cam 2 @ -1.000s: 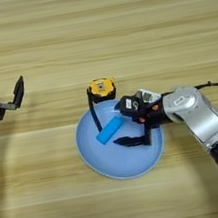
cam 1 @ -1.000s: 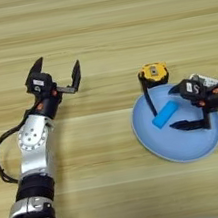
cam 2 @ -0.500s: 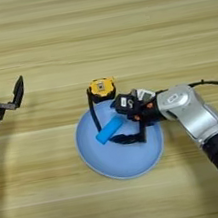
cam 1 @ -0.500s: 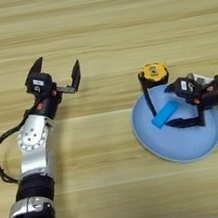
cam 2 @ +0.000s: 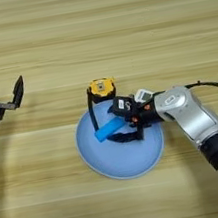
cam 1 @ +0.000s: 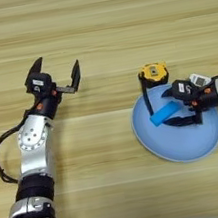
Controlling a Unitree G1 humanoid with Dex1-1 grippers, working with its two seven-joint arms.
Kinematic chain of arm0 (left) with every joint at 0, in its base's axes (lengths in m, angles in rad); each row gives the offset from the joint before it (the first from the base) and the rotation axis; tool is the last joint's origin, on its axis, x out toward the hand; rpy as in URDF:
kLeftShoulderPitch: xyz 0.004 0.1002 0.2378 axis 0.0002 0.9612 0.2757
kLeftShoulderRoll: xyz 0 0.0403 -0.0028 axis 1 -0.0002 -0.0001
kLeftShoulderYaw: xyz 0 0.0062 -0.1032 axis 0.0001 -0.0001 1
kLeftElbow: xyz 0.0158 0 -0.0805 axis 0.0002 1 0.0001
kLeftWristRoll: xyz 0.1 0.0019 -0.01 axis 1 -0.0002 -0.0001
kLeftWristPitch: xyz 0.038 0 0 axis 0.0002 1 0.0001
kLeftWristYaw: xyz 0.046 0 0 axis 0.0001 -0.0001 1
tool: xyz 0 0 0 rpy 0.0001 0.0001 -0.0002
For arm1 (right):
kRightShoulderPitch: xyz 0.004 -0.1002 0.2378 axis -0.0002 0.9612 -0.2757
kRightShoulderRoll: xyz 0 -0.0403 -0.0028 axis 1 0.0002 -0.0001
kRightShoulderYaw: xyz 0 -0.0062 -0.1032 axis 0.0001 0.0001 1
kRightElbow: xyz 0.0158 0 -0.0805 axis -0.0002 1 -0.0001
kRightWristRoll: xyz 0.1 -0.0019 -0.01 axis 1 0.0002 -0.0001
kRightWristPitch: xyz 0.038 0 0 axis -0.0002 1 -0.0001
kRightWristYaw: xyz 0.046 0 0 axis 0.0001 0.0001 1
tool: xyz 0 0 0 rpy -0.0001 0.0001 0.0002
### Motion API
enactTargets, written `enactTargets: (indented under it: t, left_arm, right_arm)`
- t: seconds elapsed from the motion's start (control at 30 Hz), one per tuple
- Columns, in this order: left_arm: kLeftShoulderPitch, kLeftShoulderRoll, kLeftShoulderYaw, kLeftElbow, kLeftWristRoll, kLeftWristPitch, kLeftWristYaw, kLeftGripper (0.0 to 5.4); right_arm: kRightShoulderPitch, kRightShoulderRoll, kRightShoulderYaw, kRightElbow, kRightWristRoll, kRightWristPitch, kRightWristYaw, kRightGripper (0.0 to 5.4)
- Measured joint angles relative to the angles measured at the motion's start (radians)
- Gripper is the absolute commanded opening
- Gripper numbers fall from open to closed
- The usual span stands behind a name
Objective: Move the objects on the table
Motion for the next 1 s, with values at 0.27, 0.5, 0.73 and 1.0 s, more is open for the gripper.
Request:
enactTargets:
  t: [0.27, 0.5, 0.73, 1.0]
  left_arm:
    - [0.000, 0.000, 0.001, 0.000, 0.000, 0.000, 0.000, 5.40]
    - [0.000, 0.001, 0.002, 0.000, -0.001, 0.000, -0.001, 5.40]
    - [0.000, 0.002, 0.009, -0.001, -0.002, 0.000, -0.007, 5.40]
    - [-0.001, 0.003, 0.016, -0.001, -0.002, 0.000, -0.008, 5.40]
  right_arm:
    - [0.001, 0.000, 0.000, 0.000, 0.000, 0.001, 0.001, 3.12]
    - [0.009, -0.004, 0.001, -0.022, 0.000, 0.026, 0.021, 2.10]
    - [0.015, -0.024, 0.008, -0.053, 0.000, 0.050, 0.053, 1.43]
    - [0.033, -0.035, 0.003, -0.087, 0.019, 0.072, 0.072, 1.42]
